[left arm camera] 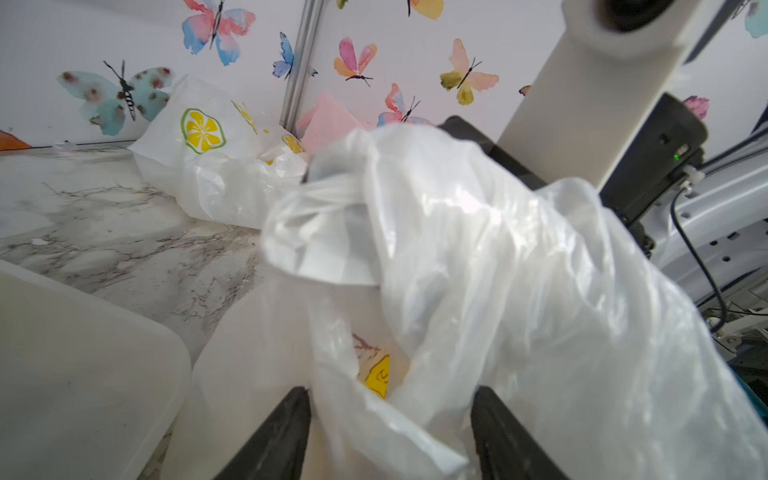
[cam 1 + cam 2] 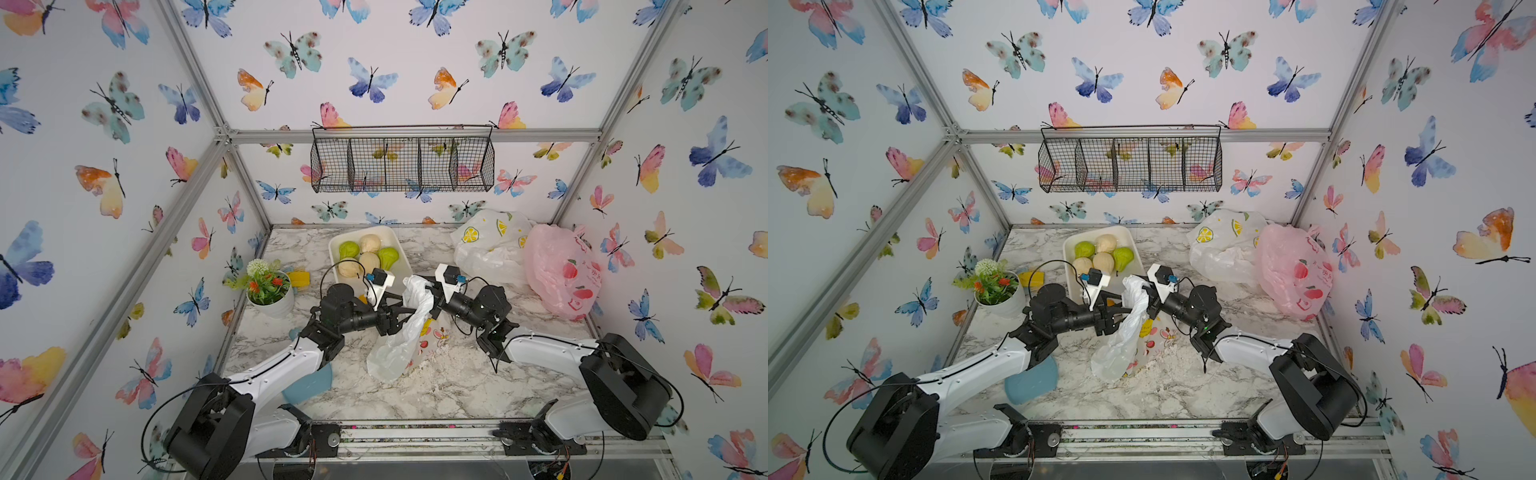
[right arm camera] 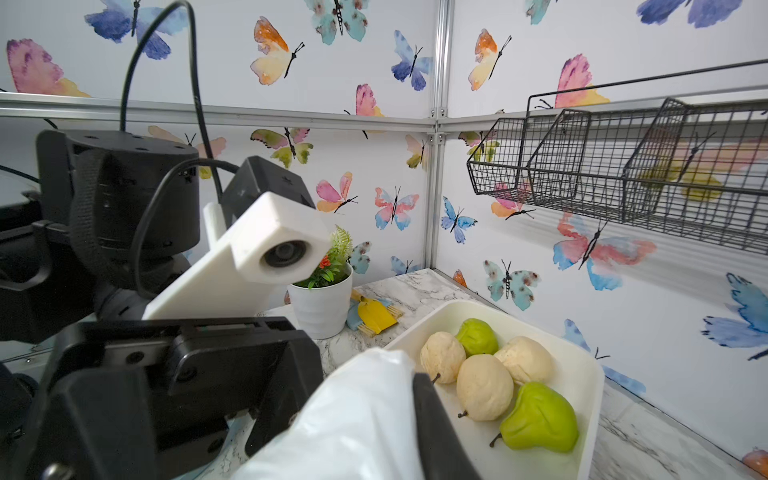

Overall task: Place the pears into plastic bags & tie knots
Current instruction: Tie the plastic bag at the center of the board.

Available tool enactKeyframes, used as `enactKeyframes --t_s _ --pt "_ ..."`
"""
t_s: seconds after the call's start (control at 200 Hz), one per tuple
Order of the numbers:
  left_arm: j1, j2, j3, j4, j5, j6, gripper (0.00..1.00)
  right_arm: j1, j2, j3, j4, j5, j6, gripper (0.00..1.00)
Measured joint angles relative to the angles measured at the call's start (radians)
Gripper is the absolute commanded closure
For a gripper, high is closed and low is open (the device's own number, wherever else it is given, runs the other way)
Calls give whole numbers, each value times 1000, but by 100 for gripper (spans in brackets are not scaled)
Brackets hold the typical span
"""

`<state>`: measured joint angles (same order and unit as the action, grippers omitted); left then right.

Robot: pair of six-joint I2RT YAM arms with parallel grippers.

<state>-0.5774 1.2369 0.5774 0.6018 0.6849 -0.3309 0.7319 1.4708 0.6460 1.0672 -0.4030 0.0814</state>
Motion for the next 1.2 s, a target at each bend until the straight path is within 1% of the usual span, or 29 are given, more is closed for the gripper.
enactKeyframes --t_s 0.13,0.19,0.305,0.385,0.46,0.551,0.591,0.666,0.736,0.911,1.011,1.091,1.201 --pt "11 2 -23 64 -5 -16 38 0 24 21 -11 -51 32 74" --pt "34 -19 -26 61 -4 -13 38 0 29 24 -13 -74 45 73" --pt "118 -108 -26 -13 -3 8 37 0 31 29 -27 -126 76 74" --pt "180 -195 -24 -106 -12 45 36 0 31 39 -46 -159 92 75" --pt "206 -255 -14 -174 -36 86 36 0 31 55 -68 -190 99 73" --pt "209 -268 15 -225 -48 123 41 0 31 74 -84 -215 110 75" --pt "209 -255 31 -234 -50 124 40 0 31 77 -86 -214 111 74" --pt "208 -212 59 -241 -16 119 38 0 34 77 -80 -206 115 72" --pt "194 -168 68 -236 3 99 38 0 48 78 -55 -198 121 70" --pt "130 -97 -22 -99 19 -5 38 -6 133 91 14 -205 164 67" --pt "101 -50 -37 -11 27 -58 39 -6 172 100 48 -223 194 67" --pt "94 -35 -35 29 31 -82 38 -6 180 101 64 -227 204 67" --pt "105 -60 -36 25 30 -82 37 -6 177 101 88 -227 207 68"
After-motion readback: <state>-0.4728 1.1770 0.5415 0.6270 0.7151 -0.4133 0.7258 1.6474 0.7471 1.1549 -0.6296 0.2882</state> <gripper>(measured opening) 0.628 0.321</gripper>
